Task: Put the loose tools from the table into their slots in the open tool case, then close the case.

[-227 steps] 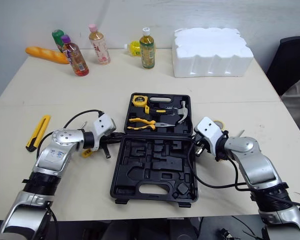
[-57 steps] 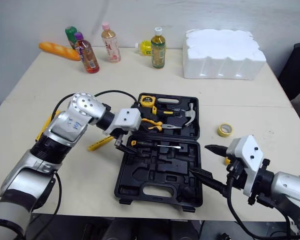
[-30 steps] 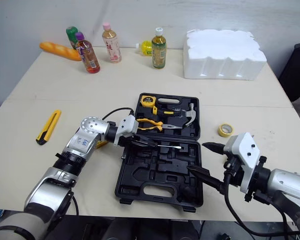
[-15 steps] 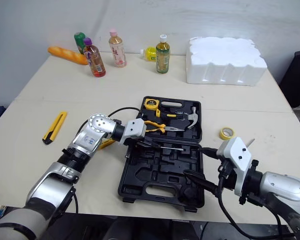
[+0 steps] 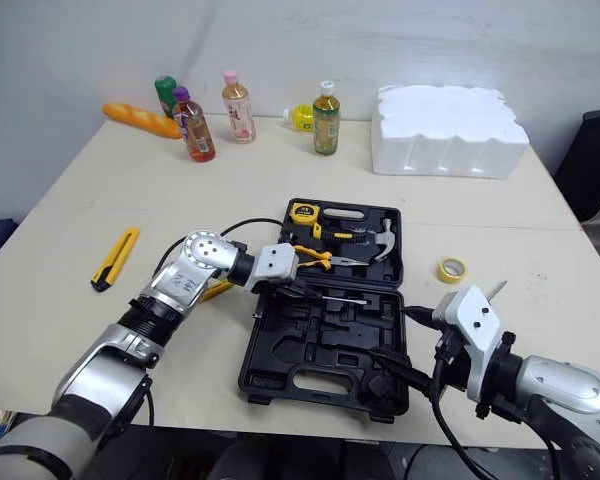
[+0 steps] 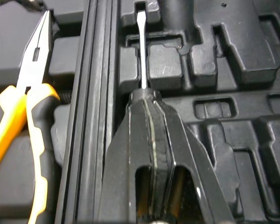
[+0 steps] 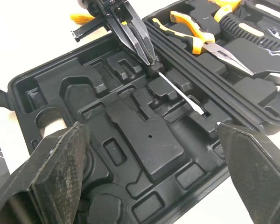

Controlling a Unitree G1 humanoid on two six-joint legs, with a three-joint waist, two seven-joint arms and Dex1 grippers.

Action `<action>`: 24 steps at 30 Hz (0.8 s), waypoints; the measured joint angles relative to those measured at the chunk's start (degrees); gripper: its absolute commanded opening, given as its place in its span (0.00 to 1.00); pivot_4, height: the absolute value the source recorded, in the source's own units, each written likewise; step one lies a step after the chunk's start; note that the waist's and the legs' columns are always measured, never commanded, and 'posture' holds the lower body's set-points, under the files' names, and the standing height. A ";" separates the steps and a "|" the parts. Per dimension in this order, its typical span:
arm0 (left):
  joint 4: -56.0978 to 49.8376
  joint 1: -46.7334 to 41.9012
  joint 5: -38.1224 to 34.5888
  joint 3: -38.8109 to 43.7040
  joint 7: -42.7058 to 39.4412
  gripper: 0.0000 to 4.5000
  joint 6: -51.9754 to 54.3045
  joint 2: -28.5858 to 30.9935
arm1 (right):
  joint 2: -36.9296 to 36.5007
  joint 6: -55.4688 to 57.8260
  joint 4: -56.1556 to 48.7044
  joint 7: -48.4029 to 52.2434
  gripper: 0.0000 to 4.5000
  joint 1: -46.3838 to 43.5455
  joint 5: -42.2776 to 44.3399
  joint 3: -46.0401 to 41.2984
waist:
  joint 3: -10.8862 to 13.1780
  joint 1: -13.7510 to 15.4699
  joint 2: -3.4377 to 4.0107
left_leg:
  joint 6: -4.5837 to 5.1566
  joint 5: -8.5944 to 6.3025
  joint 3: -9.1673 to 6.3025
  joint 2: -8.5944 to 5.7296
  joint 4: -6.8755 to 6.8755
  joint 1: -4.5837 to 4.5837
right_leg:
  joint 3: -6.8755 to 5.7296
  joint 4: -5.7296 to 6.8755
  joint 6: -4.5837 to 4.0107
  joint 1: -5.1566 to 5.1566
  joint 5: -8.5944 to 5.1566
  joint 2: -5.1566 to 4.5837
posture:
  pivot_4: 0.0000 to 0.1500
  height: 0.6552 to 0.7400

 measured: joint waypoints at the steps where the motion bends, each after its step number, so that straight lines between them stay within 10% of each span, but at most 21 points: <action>1: 0.00 -0.01 0.20 -0.11 0.13 0.01 0.00 0.00 | 0.00 0.00 0.00 0.01 1.00 -0.03 -0.11 0.00 | -0.03 -0.04 -0.06 | 0.00 -0.02 0.03 0.00 -0.36 0.25 | 0.02 -0.21 -0.02 0.27 0.01 -0.03 | 1.00 1.00; 17: -2.01 4.61 -8.27 8.33 -0.34 0.01 4.33 -0.25 | 1.93 -1.02 0.16 0.26 1.00 3.19 -1.42 -2.13 | 0.23 -0.37 0.45 | -0.11 0.09 -0.35 0.09 -0.68 -0.32 | -0.38 -0.87 -0.22 -0.15 0.26 -0.14 | 1.00 1.00; 21: -17.57 15.25 -19.53 17.70 -1.71 0.01 14.15 6.30 | 1.91 -0.97 2.38 2.41 1.00 5.81 1.39 -11.06 | 0.42 -0.84 0.55 | -0.82 0.65 -0.59 0.14 -0.66 -1.56 | -0.49 -0.45 -0.22 -1.53 0.26 0.14 | 1.00 1.00; 24: -23.57 21.48 -23.32 23.33 -2.23 0.20 21.12 14.36 | 1.43 -0.94 6.61 4.28 1.00 7.57 1.56 -17.04 | 0.54 -0.26 0.66 | -0.83 0.66 -0.62 0.07 -0.75 -1.65 | -0.52 -0.47 -0.24 -1.65 0.25 0.17 | 1.00 1.00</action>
